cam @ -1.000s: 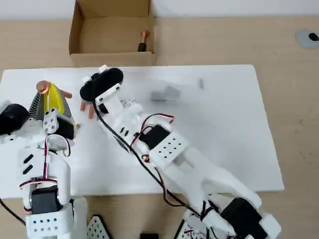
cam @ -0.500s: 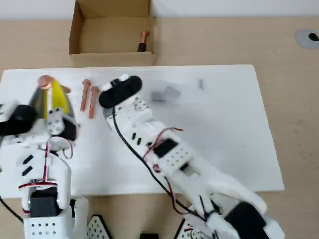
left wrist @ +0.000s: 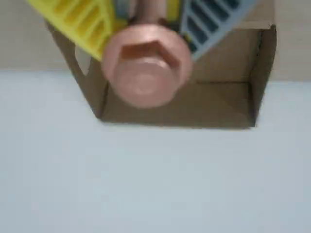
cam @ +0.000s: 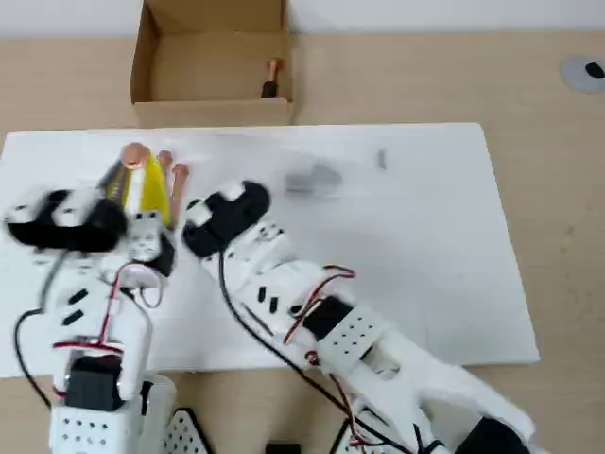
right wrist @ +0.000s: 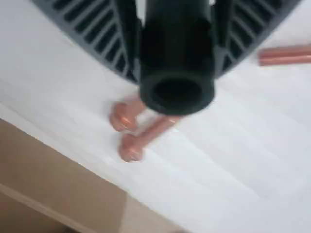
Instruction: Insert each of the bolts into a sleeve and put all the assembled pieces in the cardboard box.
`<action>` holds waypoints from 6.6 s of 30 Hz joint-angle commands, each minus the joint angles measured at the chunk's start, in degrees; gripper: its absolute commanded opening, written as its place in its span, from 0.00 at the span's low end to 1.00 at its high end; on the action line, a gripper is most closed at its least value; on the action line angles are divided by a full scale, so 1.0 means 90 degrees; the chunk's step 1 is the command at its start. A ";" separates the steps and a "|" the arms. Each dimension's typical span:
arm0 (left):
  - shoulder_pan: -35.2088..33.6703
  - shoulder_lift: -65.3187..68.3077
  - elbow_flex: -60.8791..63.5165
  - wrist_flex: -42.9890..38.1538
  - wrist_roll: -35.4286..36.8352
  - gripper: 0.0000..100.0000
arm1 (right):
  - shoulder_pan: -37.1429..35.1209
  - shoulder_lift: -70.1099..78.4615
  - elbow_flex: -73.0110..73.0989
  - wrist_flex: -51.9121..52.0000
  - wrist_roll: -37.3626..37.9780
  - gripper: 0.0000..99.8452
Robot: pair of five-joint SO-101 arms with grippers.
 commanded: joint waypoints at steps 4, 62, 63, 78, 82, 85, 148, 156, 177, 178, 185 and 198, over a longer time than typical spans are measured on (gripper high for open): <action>0.0537 -0.0083 0.0068 -0.0107 -0.0195 0.01 | -0.0122 -0.0327 0.0024 -0.0332 0.0088 0.01; 0.0606 -0.0073 -0.1309 0.2305 0.1377 0.01 | -0.0083 -0.0317 0.0103 -0.0596 -0.0283 0.01; 0.0615 -0.0073 -0.1368 0.2354 0.1377 0.01 | -0.0083 -0.0317 0.0103 -0.0596 -0.0283 0.01; 0.0586 0.1499 -0.3028 0.3223 0.1319 0.01 | -0.0083 -0.0327 0.0220 -0.0596 -0.0254 0.01; 0.0586 0.2007 -0.3341 0.3360 0.1123 0.01 | -0.0083 -0.0327 0.0259 -0.0606 -0.0254 0.01; 0.0586 0.2095 -0.3311 0.3331 0.1133 0.01 | -0.0083 -0.0327 0.0278 -0.0615 -0.0254 0.01; 0.1807 0.1685 -0.4757 0.5167 0.0733 0.01 | 0.0044 -0.3219 0.1705 -0.0166 -0.0967 0.01; 0.1807 0.1695 -0.4728 0.4757 0.0733 0.01 | 0.0015 -0.3219 0.1705 -0.0166 -0.0967 0.01; 0.1758 0.1685 -0.4063 0.4601 0.0694 0.01 | -0.0083 -0.3248 0.1675 0.0098 -0.0967 0.01; 0.1758 0.1685 -0.4063 0.4601 0.0694 0.01 | -0.0083 -0.3248 0.1675 0.0098 -0.0967 0.01; 0.1709 0.1685 -0.4063 0.4816 0.0518 0.01 | -0.0083 -0.3248 0.1675 0.0098 -0.0957 0.01; 0.1592 0.1695 -0.3995 0.5079 0.0547 0.01 | -0.0083 -0.3248 0.1675 0.0098 -0.0957 0.01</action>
